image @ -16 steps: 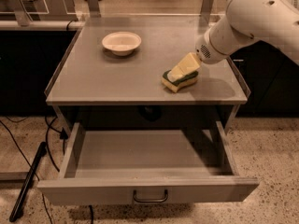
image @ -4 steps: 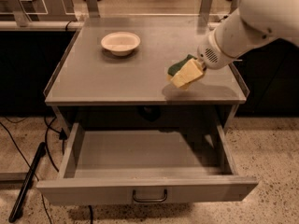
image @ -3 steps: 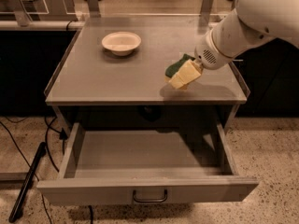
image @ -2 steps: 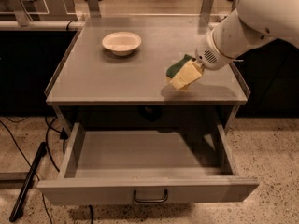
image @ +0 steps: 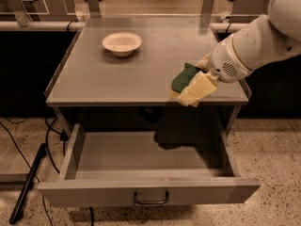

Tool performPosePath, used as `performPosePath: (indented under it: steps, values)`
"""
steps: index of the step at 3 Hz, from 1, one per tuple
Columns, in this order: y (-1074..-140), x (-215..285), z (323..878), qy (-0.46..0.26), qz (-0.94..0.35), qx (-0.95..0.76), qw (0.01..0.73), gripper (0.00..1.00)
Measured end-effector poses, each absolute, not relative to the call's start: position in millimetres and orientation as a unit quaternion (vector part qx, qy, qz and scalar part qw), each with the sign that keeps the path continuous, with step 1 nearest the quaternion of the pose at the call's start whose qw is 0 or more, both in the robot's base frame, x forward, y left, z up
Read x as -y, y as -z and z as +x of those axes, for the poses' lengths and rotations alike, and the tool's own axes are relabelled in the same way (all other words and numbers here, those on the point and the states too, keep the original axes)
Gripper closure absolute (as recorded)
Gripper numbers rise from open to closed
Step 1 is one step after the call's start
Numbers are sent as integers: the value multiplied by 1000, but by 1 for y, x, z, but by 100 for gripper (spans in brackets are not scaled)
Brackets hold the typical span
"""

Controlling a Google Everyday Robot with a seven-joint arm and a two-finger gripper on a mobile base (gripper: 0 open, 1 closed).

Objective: Place sponge into top drawer

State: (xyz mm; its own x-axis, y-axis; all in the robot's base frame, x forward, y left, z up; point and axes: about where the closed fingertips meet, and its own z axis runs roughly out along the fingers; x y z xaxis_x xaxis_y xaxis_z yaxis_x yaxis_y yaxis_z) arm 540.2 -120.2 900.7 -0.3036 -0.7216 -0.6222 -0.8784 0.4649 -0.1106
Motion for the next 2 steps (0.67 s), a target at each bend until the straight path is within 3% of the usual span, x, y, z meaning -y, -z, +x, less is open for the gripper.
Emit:
performPosePath:
  steps: [2]
  values:
    - [-907,120,496,-165,-569,-748,299,100]
